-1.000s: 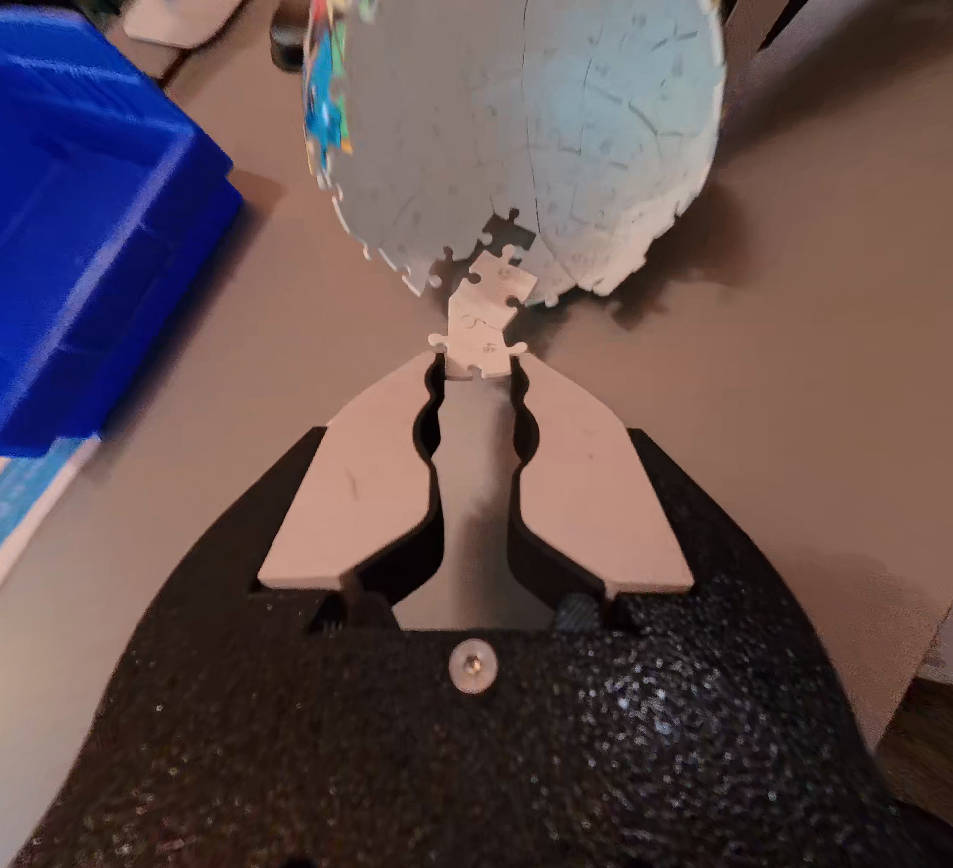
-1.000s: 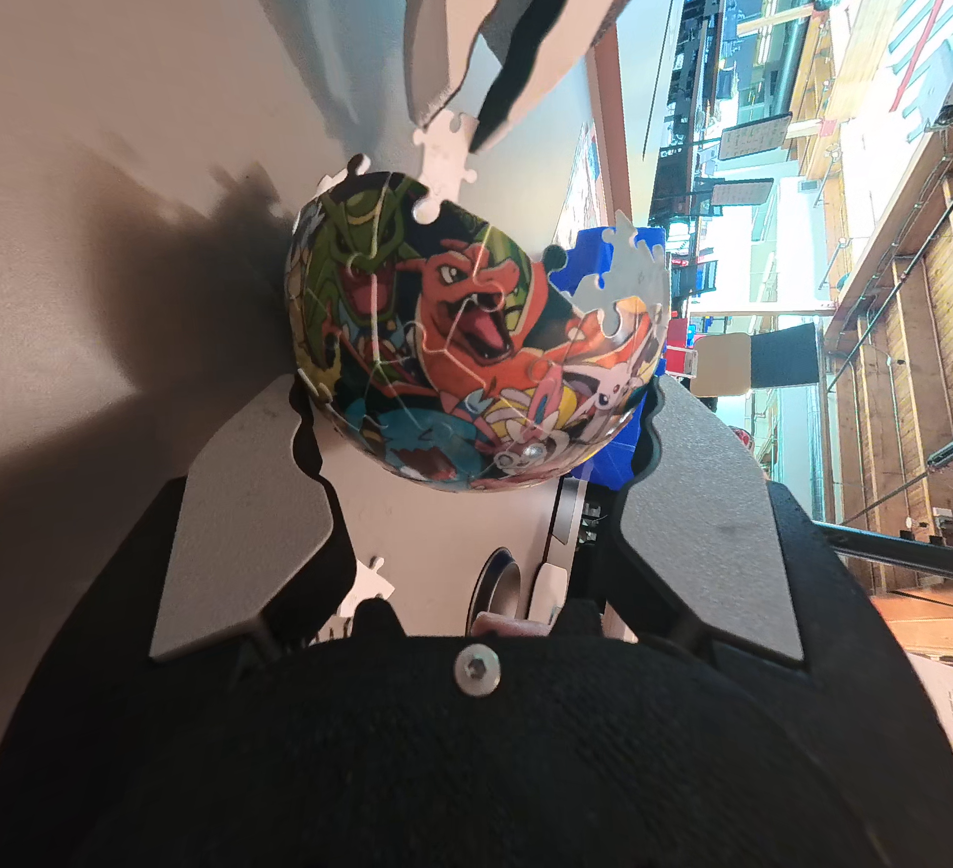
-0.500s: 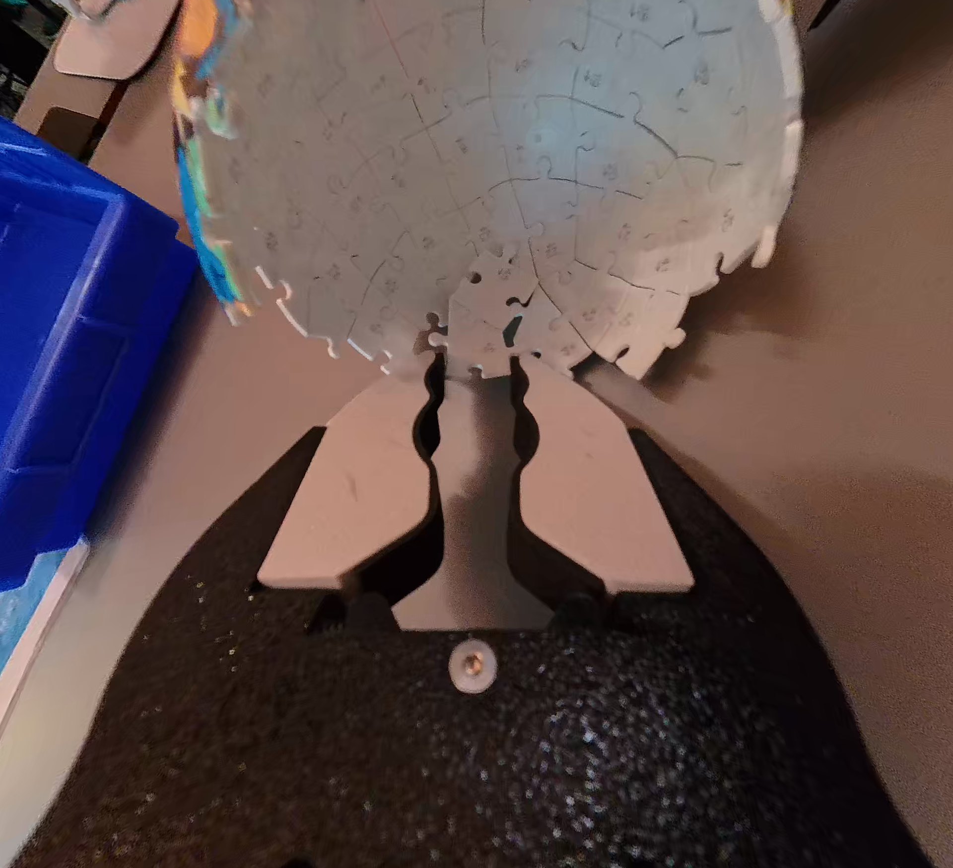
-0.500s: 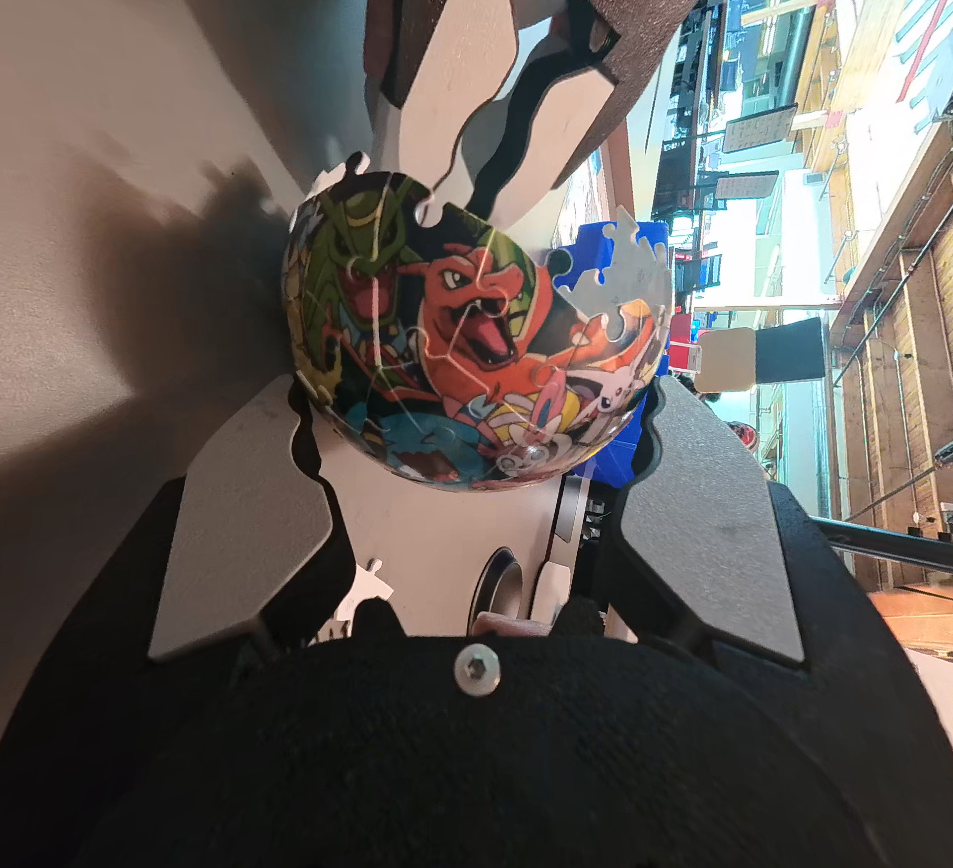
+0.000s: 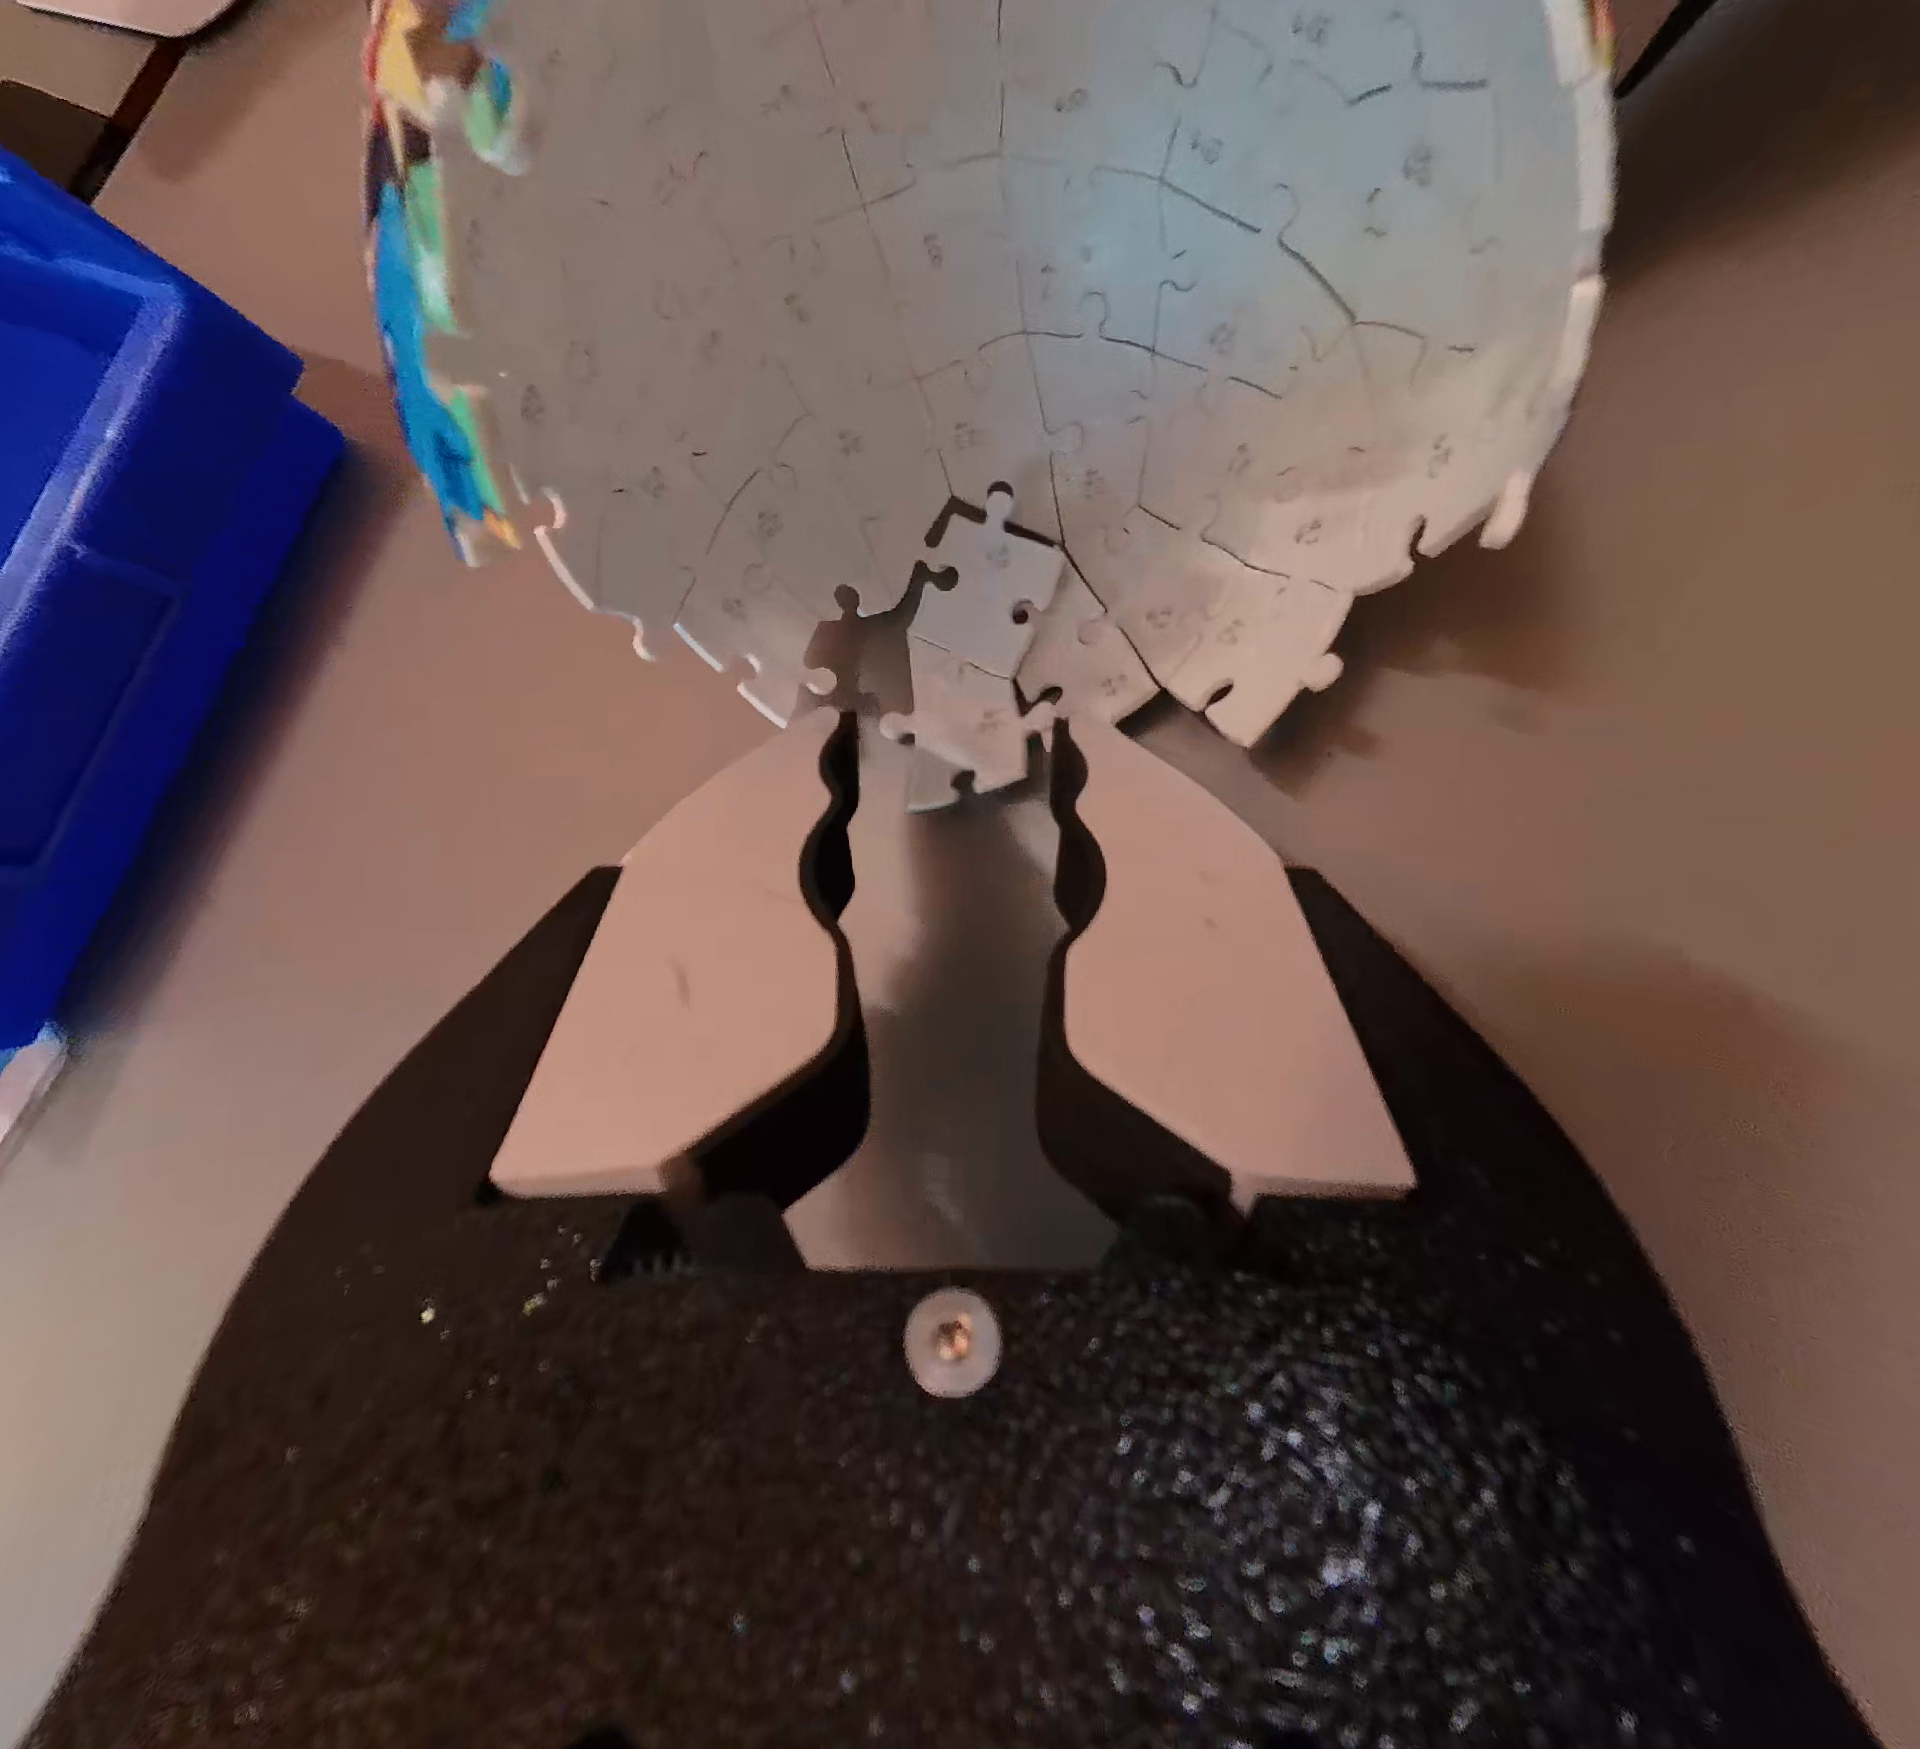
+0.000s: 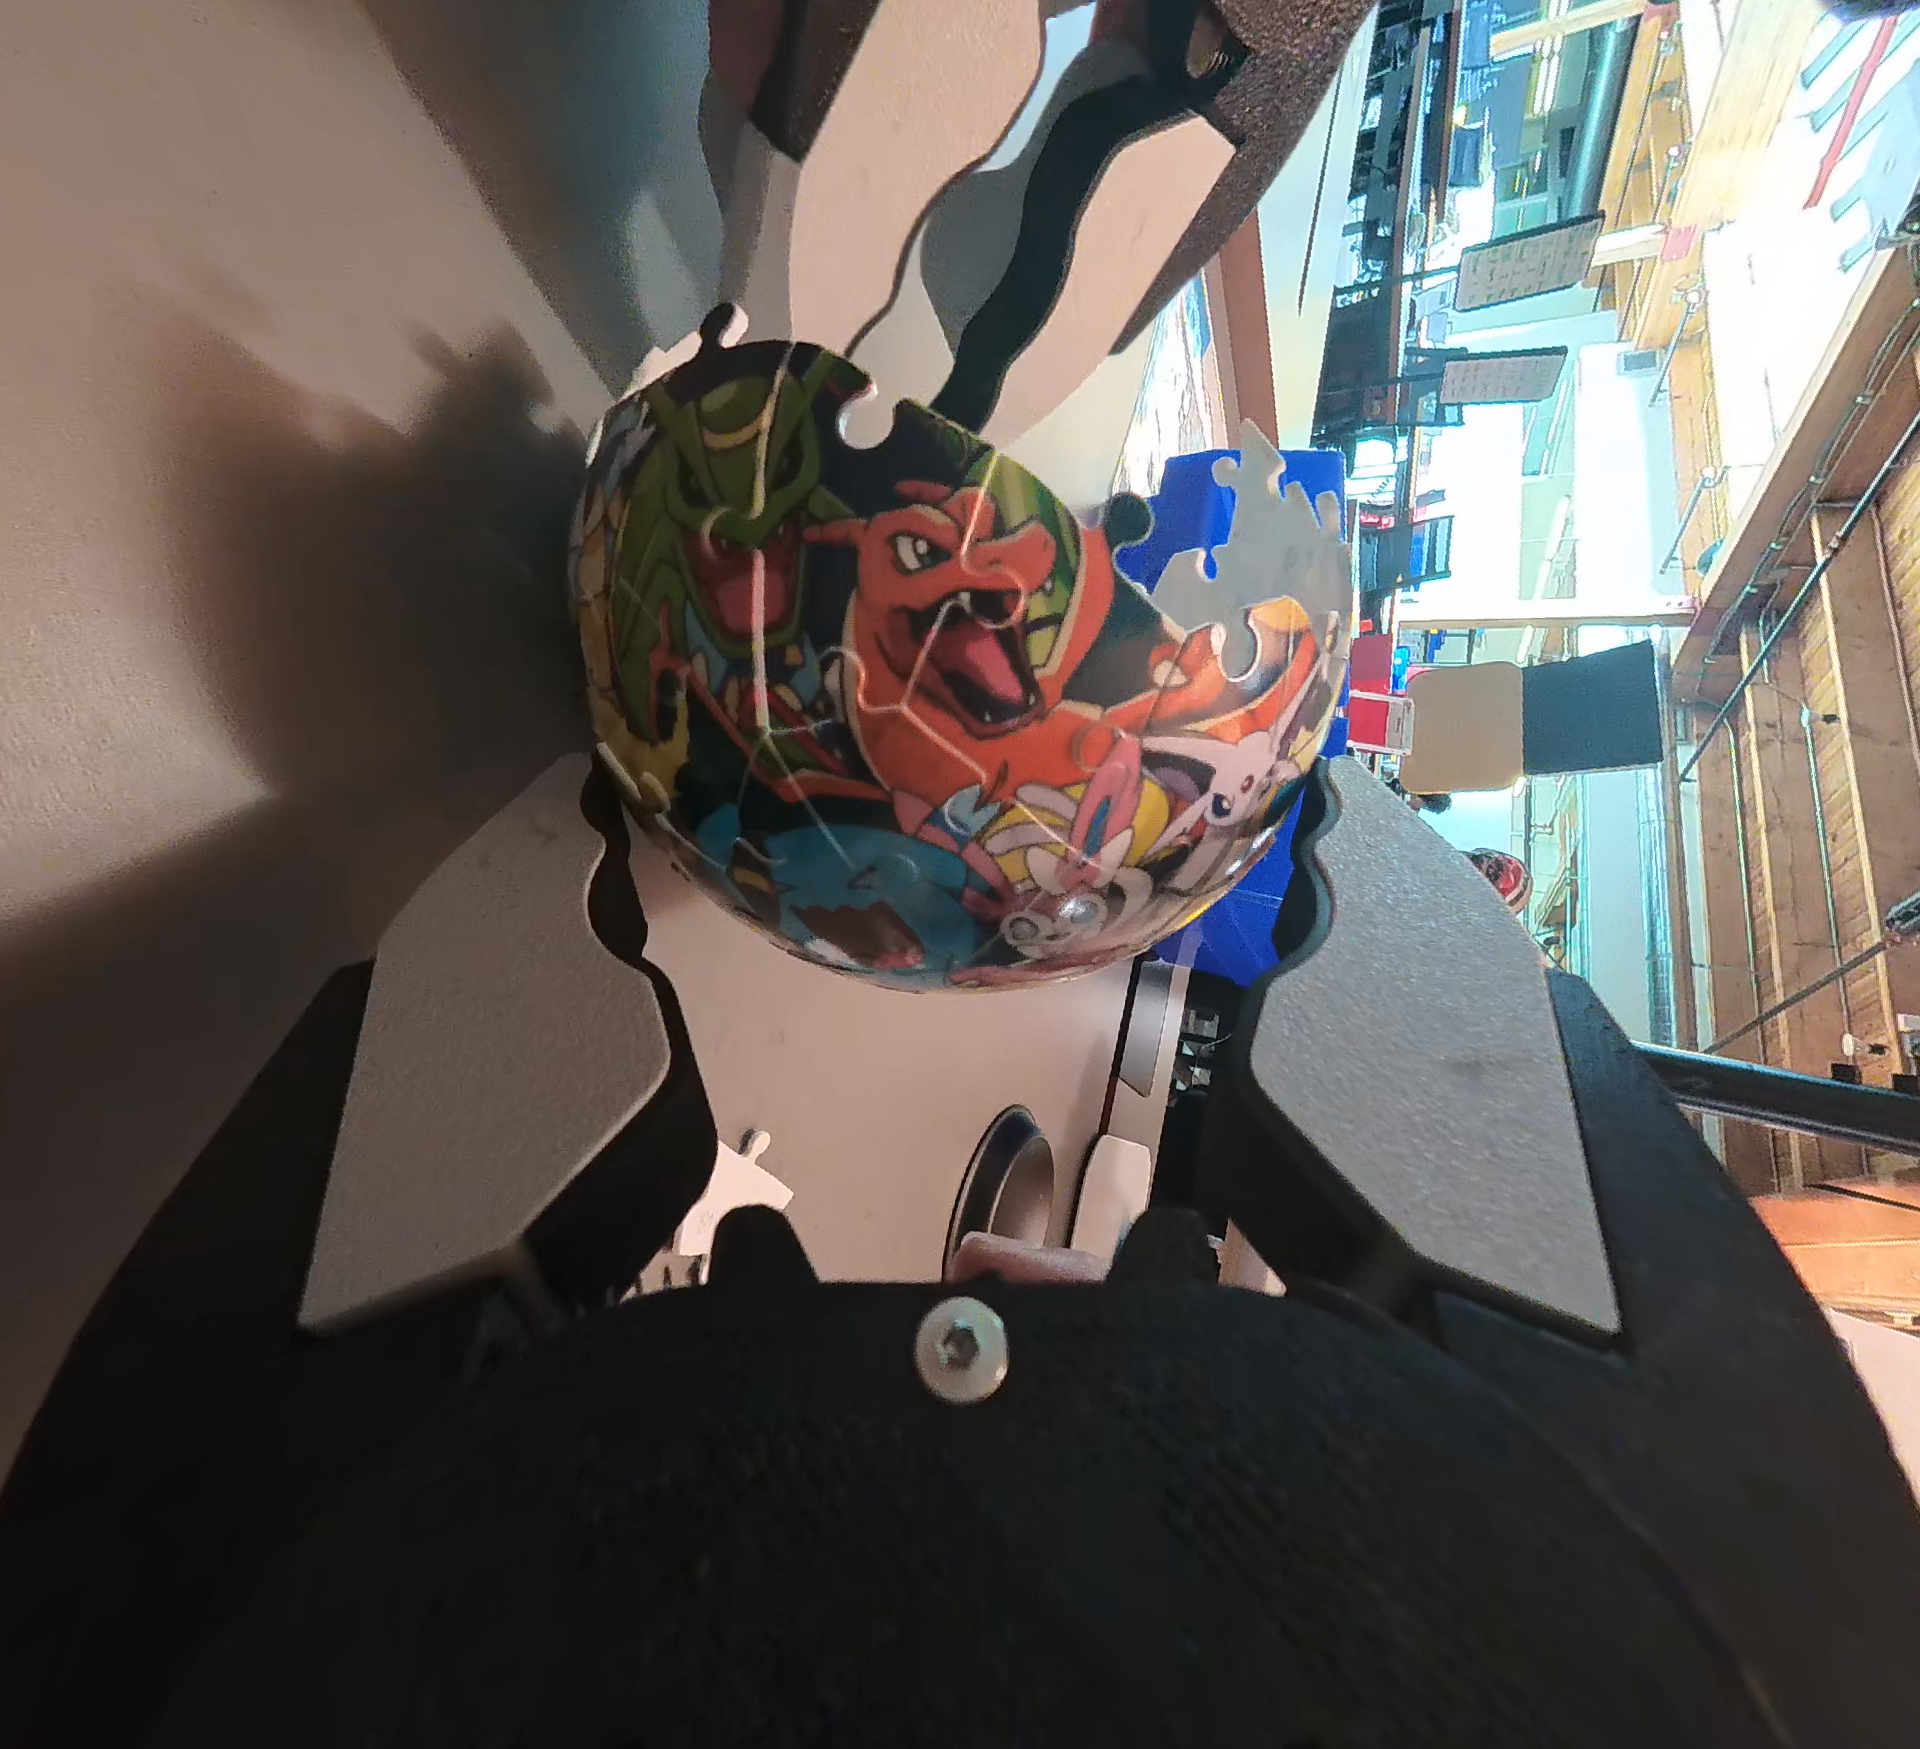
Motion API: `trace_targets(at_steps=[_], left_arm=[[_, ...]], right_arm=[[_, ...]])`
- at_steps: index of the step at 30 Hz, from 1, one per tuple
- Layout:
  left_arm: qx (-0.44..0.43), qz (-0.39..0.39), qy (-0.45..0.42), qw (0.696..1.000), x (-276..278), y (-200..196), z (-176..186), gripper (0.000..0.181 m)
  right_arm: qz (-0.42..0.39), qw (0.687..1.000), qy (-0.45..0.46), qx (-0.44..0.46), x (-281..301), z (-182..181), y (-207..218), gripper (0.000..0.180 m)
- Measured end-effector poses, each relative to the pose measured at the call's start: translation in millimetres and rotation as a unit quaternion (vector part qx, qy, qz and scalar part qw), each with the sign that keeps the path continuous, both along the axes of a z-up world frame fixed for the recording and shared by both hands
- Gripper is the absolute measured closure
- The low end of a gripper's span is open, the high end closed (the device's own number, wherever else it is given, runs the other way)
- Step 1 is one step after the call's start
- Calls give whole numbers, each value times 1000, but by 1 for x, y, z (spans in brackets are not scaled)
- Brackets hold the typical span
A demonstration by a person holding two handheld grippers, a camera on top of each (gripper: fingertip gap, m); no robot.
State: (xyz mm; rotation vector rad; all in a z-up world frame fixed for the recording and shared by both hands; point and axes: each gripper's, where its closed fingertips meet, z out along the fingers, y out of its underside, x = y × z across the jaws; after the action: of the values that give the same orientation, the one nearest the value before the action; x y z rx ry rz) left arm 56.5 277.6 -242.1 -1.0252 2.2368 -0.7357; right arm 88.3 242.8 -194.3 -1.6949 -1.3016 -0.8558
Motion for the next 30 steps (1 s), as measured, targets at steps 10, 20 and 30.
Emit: trace_targets(at_steps=[10, 20, 30], left_arm=[[-156, 203, 13, 967, 16, 38, 5, 83], [-187, 244, 53, 950, 43, 45, -5, 80], [-131, 207, 83, 966, 41, 34, -17, 68]], right_arm=[[1, 1000, 2, 0, -1, 0, 0, 60], [-3, 1000, 3, 1, 2, 0, -1, 59], [-5, 1000, 8, 2, 3, 0, 0, 59]])
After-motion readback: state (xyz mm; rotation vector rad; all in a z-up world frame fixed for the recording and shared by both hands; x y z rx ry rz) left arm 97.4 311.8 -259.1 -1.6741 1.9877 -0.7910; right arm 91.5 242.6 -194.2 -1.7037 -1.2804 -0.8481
